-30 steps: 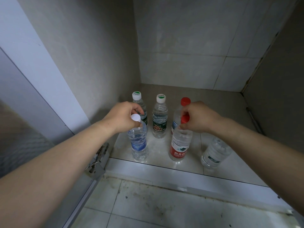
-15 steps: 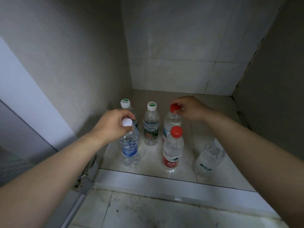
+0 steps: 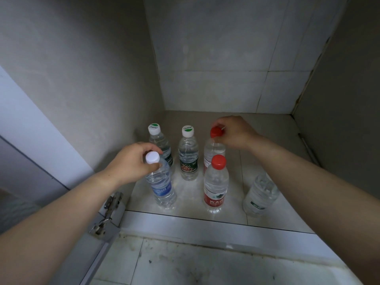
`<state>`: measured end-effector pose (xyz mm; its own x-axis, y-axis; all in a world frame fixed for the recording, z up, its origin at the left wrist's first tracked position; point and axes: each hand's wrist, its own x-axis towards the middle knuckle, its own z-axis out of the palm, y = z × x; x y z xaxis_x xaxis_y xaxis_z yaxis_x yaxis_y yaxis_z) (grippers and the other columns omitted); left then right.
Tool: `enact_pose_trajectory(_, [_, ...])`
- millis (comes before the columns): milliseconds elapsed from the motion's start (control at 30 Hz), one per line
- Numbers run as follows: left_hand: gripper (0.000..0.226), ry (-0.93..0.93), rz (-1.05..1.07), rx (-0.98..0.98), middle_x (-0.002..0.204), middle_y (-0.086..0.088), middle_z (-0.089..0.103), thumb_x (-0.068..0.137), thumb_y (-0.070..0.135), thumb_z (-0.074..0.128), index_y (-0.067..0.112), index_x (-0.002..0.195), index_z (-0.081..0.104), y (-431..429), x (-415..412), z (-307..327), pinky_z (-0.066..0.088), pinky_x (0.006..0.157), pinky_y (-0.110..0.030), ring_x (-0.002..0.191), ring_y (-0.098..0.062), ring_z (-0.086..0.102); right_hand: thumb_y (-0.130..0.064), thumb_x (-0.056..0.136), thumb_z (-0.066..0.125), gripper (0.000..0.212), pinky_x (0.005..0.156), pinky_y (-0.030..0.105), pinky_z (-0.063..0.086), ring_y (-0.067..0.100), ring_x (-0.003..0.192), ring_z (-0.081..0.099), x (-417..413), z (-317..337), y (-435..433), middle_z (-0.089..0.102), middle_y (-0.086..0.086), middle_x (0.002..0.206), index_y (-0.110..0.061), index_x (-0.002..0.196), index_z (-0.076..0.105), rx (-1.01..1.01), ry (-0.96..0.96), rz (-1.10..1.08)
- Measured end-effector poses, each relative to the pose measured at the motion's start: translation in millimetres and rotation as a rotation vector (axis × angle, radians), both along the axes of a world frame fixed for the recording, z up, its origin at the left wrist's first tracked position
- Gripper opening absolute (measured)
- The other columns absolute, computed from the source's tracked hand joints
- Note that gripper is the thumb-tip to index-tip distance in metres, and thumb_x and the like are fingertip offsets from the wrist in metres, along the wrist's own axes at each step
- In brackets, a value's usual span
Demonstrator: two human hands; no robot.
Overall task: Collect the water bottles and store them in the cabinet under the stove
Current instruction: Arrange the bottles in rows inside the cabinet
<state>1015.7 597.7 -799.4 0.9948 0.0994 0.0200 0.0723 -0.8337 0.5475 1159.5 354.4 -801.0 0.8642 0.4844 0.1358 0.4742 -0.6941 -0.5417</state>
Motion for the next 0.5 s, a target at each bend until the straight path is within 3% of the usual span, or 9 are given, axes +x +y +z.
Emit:
enact_pose_trajectory(233, [0.029, -0.003, -0.002, 0.024, 0.100, 0.006, 0.064, 0.073, 0.015, 0.074, 0.026, 0.100, 0.066, -1.7, 0.6, -0.7, 0.038, 0.071, -0.021, 0.092, -0.012, 0.059, -0.019, 0.069, 0.080, 0.031, 0.078, 0.025, 0.045, 0.021, 0.092, 0.062, -4.1, -0.5, 3.0, 0.068, 0.007, 0.100, -0.010, 0.097, 0.069, 0.024, -0.010, -0.035])
enact_pose_trajectory(367, [0.031, 0.001, -0.027, 0.063, 0.107, 0.005, 0.064, 0.073, 0.021, 0.074, 0.025, 0.103, 0.066, -5.4, 2.9, 0.6, 0.036, 0.074, -0.022, 0.094, -0.012, 0.057, -0.027, 0.073, 0.078, 0.053, 0.082, 0.023, 0.042, 0.016, 0.089, 0.059, -8.3, 9.9, -6.8, 0.062, 0.003, 0.115, -0.014, 0.121, 0.058, 0.021, 0.088, -0.023])
enact_pose_trajectory(500, [0.028, -0.035, -0.059, 0.060, 0.108, 0.004, 0.064, 0.077, 0.023, 0.072, 0.025, 0.105, 0.065, -17.7, 9.9, 3.5, 0.040, 0.078, -0.021, 0.095, -0.009, 0.057, -0.033, 0.075, 0.075, 0.053, 0.082, 0.022, 0.041, 0.015, 0.090, 0.056, -19.1, 26.6, -39.7, 0.061, 0.003, 0.116, -0.017, 0.123, 0.056, -0.108, 0.137, -0.017])
